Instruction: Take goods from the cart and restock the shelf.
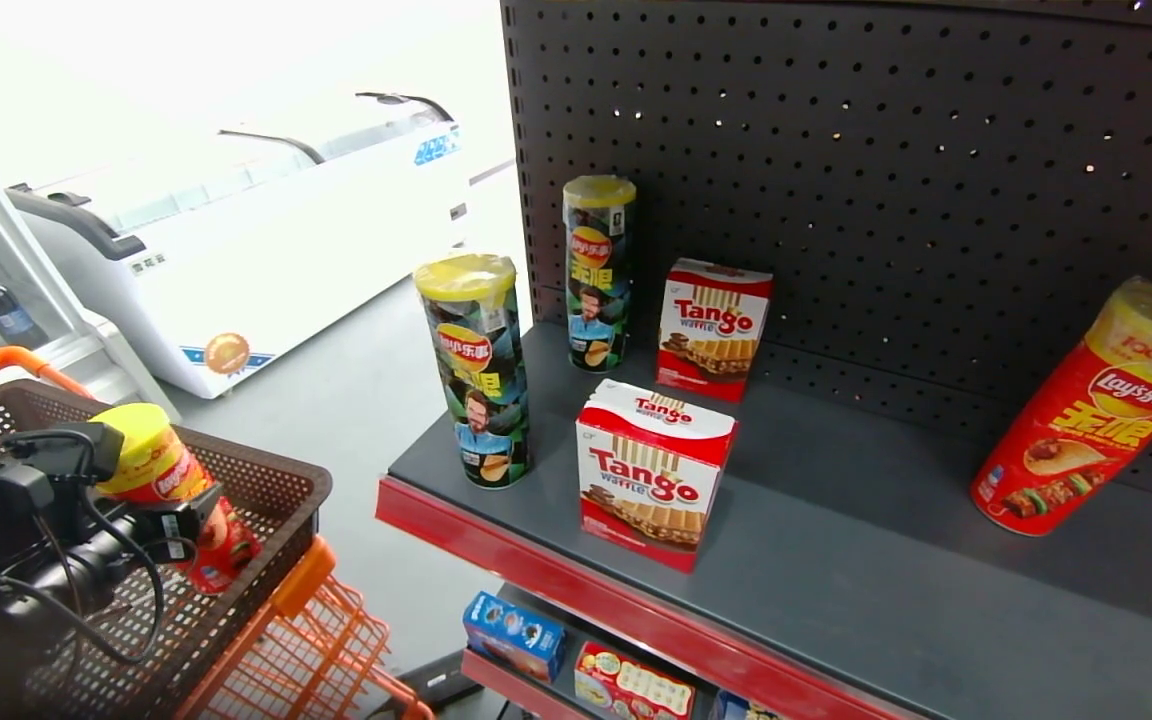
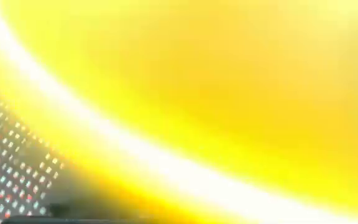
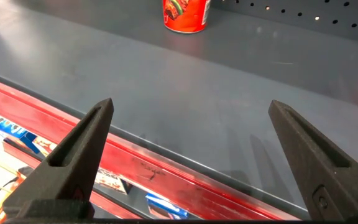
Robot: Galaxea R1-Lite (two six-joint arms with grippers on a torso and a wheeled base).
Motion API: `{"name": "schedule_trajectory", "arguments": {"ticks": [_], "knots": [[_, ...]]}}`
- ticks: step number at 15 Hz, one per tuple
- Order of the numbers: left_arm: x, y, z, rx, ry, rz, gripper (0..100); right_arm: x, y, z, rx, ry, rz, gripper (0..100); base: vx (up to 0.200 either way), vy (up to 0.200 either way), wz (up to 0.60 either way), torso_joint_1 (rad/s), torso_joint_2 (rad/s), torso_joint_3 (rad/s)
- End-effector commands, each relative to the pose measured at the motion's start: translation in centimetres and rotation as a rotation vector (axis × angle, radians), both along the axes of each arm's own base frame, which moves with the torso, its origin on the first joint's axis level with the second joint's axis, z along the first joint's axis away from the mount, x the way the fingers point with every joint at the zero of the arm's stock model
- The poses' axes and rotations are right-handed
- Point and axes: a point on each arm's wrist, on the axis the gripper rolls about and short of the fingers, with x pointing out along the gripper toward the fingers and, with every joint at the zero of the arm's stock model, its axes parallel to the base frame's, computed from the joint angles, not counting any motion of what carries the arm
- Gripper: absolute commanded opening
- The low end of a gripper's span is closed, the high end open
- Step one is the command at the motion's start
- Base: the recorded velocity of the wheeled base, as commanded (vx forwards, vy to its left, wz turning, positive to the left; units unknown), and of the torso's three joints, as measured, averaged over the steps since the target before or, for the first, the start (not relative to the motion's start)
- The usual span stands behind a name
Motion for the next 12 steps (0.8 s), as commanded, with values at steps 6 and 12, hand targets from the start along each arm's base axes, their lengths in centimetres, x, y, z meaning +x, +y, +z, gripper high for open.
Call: {"name": "schedule_trajectory", "arguments": {"ticks": [6, 12], "knots": [[0.1, -0.7, 2.6, 0.034, -0.096, -0.026, 0, 0.0, 0.0, 0.0, 0.000, 0.001, -0.001, 100, 0.000, 0.000, 0.00, 0.000, 0.00, 0.000], [-2.1, -3.3, 7.8, 0.071, -0.241, -0.116, 0, 0.0, 0.0, 0.0, 0.000, 0.001, 0.001, 100, 0.000, 0.000, 0.00, 0.000, 0.00, 0.000]]}}
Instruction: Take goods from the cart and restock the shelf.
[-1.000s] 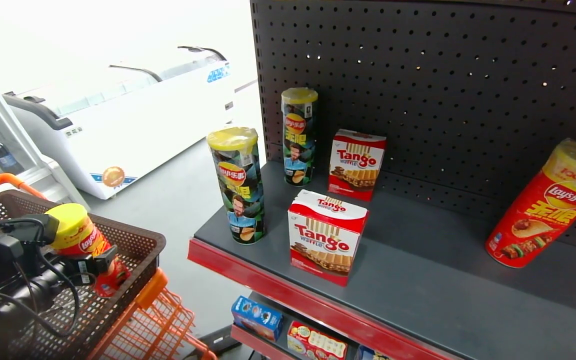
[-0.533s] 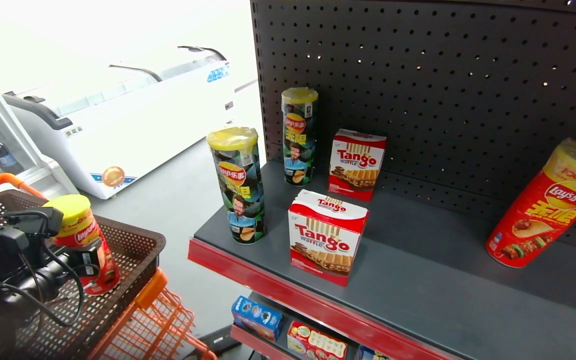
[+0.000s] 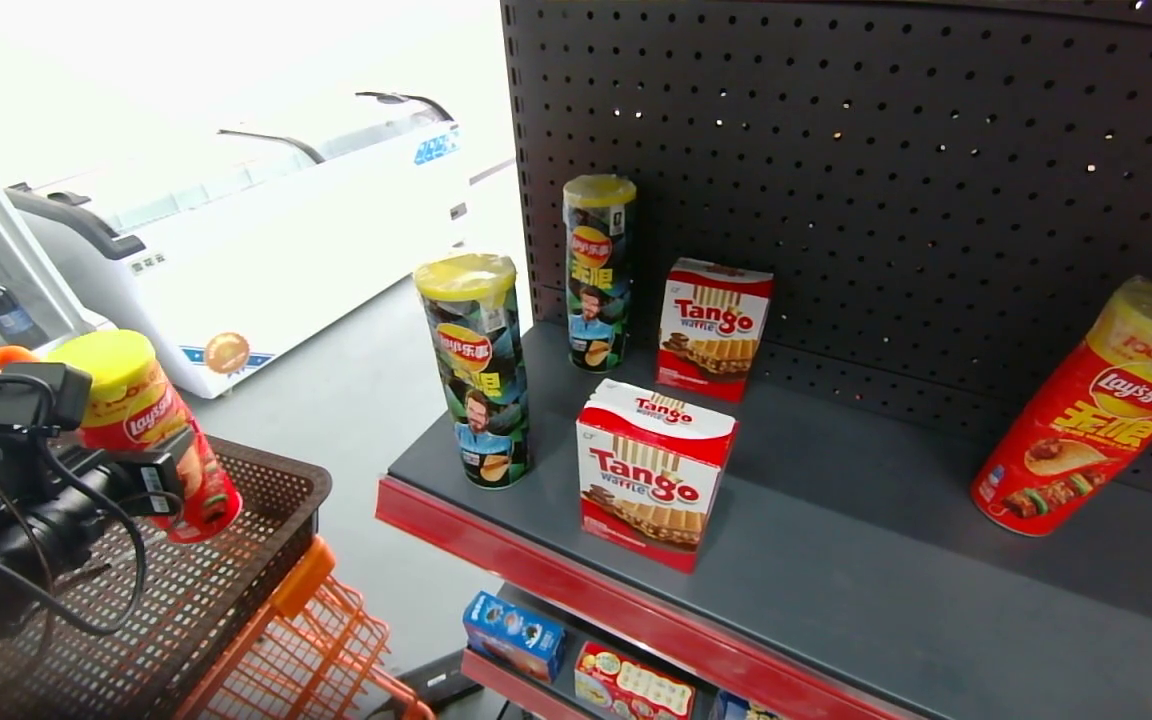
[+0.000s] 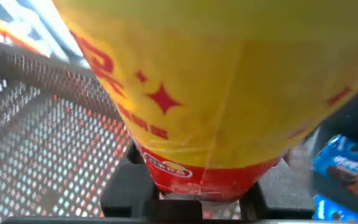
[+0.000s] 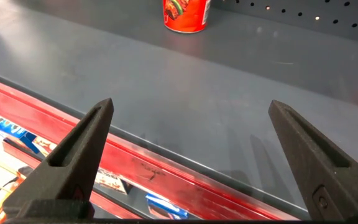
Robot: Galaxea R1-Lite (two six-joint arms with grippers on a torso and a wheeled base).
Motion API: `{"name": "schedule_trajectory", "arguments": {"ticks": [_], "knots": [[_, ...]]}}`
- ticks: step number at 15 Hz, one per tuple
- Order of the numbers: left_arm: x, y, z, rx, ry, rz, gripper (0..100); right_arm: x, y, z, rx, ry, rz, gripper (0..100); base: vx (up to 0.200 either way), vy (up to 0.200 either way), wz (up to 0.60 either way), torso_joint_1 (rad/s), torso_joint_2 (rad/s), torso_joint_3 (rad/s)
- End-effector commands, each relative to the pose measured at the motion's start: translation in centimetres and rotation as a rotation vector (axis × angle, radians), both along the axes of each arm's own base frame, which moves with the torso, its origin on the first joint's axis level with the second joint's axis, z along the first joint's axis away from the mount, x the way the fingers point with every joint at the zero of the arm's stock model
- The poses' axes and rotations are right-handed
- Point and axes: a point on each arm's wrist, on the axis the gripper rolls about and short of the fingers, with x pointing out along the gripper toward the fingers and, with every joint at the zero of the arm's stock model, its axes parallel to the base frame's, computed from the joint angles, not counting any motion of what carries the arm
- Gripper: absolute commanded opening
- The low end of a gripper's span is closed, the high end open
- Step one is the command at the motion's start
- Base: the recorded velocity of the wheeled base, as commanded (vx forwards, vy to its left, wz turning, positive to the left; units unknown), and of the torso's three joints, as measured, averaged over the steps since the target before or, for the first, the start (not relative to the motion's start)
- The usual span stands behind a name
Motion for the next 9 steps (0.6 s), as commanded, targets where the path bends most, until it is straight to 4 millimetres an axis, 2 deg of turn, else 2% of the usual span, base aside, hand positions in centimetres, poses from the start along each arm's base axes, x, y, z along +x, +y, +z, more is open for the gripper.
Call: {"name": "schedule_trajectory", "arguments": {"ticks": [1, 3, 4, 5, 7, 9], "knots": [[-1.5, -1.8, 3.2, 0.027, -0.110, -0.055, 0, 0.0, 0.0, 0.0, -0.001, 0.001, -0.001, 100, 0.000, 0.000, 0.00, 0.000, 0.00, 0.000], [-3.5, -3.8, 5.6, 0.022, -0.102, -0.104, 0, 0.0, 0.0, 0.0, -0.001, 0.001, -0.003, 100, 0.000, 0.000, 0.00, 0.000, 0.00, 0.000], [-3.9, -4.1, 6.0, 0.019, -0.090, -0.117, 0, 0.0, 0.0, 0.0, -0.001, 0.001, -0.001, 100, 0.000, 0.000, 0.00, 0.000, 0.00, 0.000], [-4.6, -5.0, 7.2, 0.019, -0.092, -0.164, 0, 0.0, 0.0, 0.0, -0.001, 0.001, -0.001, 100, 0.000, 0.000, 0.00, 0.000, 0.00, 0.000], [-6.6, -6.7, 8.1, 0.009, -0.126, -0.263, 0, 0.0, 0.0, 0.0, -0.001, 0.001, -0.001, 100, 0.000, 0.000, 0.00, 0.000, 0.00, 0.000], [-7.5, -7.9, 7.9, -0.024, -0.111, -0.334, 0, 0.0, 0.0, 0.0, -0.001, 0.001, 0.001, 100, 0.000, 0.000, 0.00, 0.000, 0.00, 0.000]]}}
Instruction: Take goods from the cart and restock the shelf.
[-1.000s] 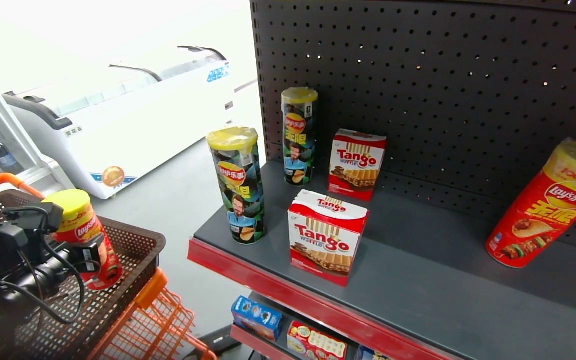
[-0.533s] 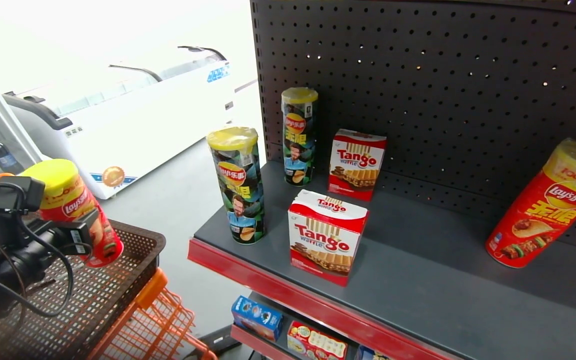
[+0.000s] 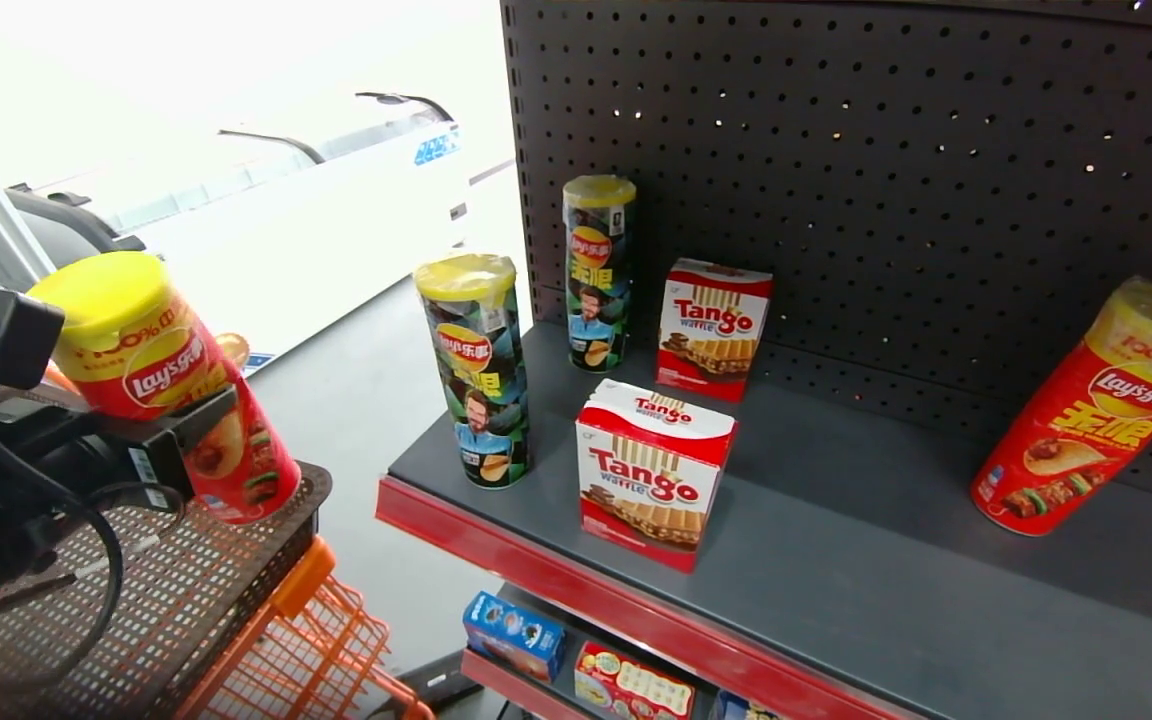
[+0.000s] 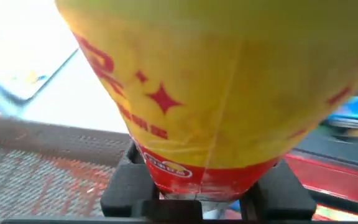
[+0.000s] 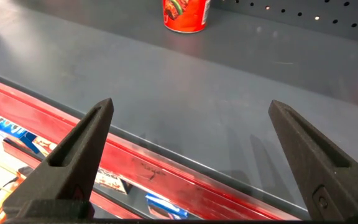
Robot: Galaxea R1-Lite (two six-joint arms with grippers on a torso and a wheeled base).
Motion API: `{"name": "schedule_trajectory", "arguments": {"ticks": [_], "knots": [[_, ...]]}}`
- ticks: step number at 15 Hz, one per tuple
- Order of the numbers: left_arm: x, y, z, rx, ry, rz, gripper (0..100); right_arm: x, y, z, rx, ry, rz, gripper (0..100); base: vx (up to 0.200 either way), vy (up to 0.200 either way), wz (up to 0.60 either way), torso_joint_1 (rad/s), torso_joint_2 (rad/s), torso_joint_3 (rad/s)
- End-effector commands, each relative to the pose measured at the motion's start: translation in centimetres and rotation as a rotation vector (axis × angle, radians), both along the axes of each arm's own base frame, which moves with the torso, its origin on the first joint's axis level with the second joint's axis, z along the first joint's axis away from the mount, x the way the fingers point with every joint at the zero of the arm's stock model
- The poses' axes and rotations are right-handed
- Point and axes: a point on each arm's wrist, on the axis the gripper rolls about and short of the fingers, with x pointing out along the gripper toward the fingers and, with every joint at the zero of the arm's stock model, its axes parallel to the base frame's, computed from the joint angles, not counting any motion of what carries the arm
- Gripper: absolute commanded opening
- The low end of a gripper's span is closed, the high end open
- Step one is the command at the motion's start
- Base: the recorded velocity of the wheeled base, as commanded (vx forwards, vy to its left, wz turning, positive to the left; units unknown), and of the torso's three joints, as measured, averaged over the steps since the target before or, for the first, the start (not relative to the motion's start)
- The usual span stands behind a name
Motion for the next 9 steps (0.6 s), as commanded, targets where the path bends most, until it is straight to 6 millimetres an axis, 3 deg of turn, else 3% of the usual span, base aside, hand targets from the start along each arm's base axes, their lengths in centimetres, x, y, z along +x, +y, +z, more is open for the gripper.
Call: {"name": "schedule_trajectory", "arguments": {"ticks": [1, 5, 9], "knots": [[-2.6, -1.5, 1.2, -0.046, -0.060, -0.093, 0, 0.0, 0.0, 0.0, -0.001, 0.001, -0.002, 100, 0.000, 0.000, 0.00, 0.000, 0.00, 0.000], [-4.0, -3.0, 0.0, -0.058, -0.022, -0.202, 0, 0.0, 0.0, 0.0, -0.001, 0.001, 0.001, 100, 0.000, 0.000, 0.00, 0.000, 0.00, 0.000], [-4.2, -4.1, 1.0, -0.066, -0.059, -0.281, 0, 0.0, 0.0, 0.0, -0.001, 0.001, 0.001, 100, 0.000, 0.000, 0.00, 0.000, 0.00, 0.000]]}}
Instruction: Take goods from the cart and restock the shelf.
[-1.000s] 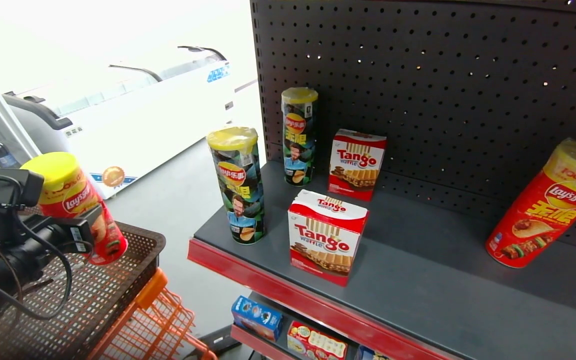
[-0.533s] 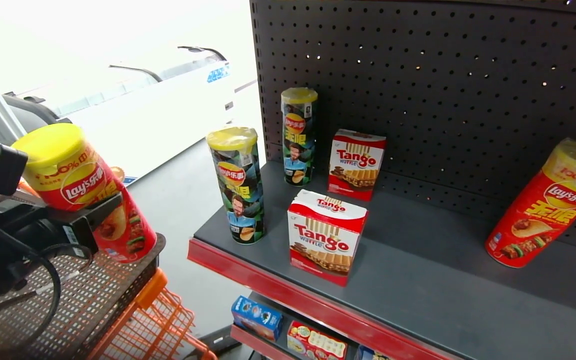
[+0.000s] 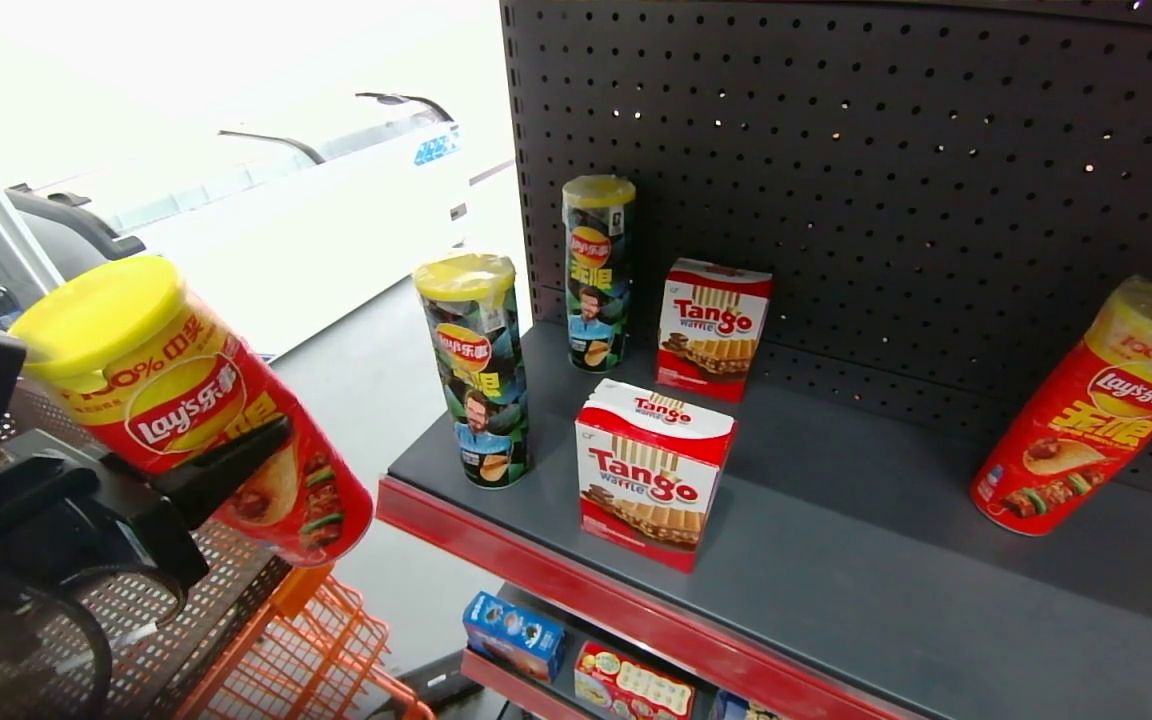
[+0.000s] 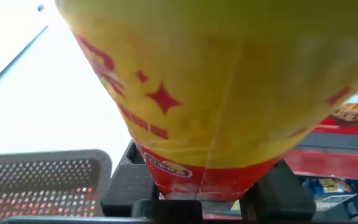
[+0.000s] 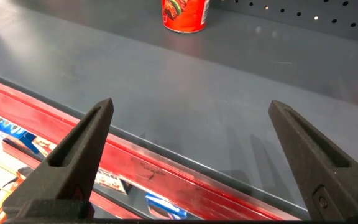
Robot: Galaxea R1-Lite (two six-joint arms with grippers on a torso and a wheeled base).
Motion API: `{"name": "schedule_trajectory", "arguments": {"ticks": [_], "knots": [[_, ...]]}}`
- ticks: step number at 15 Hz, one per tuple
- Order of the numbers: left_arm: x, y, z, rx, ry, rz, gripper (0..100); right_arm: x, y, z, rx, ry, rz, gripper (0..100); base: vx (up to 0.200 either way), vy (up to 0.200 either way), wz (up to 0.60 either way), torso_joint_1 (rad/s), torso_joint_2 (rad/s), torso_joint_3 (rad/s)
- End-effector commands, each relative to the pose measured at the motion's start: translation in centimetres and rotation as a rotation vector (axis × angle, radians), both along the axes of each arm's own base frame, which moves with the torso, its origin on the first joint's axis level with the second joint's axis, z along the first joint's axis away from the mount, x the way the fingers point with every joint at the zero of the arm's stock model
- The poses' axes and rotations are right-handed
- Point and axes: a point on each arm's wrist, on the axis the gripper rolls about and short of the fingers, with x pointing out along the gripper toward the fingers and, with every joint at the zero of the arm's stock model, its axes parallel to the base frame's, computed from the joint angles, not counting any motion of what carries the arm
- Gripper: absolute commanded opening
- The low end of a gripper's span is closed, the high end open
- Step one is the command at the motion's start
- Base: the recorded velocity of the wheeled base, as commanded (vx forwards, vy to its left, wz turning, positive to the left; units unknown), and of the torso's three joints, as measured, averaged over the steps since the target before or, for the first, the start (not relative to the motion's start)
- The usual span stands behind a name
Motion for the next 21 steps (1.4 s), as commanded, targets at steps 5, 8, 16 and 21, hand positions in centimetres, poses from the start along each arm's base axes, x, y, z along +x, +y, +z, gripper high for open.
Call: {"name": "schedule_trajectory", "arguments": {"ticks": [5, 8, 16, 21], "knots": [[1.2, -2.1, 0.0, 0.000, 0.032, -0.114, 0, 0.0, 0.0, 0.0, 0.000, 0.001, 0.002, 100, 0.000, 0.000, 0.00, 0.000, 0.00, 0.000], [1.3, -3.5, 1.0, 0.018, 0.081, -0.189, 0, 0.0, 0.0, 0.0, 0.000, 0.001, 0.002, 100, 0.000, 0.000, 0.00, 0.000, 0.00, 0.000], [0.2, -5.6, 2.0, 0.039, 0.115, -0.314, 0, 0.0, 0.0, 0.0, -0.003, 0.001, 0.002, 100, 0.000, 0.000, 0.00, 0.000, 0.00, 0.000], [-2.9, -5.3, 1.9, 0.082, 0.189, -0.402, 0, 0.0, 0.0, 0.0, -0.002, 0.001, 0.002, 100, 0.000, 0.000, 0.00, 0.000, 0.00, 0.000]]}}
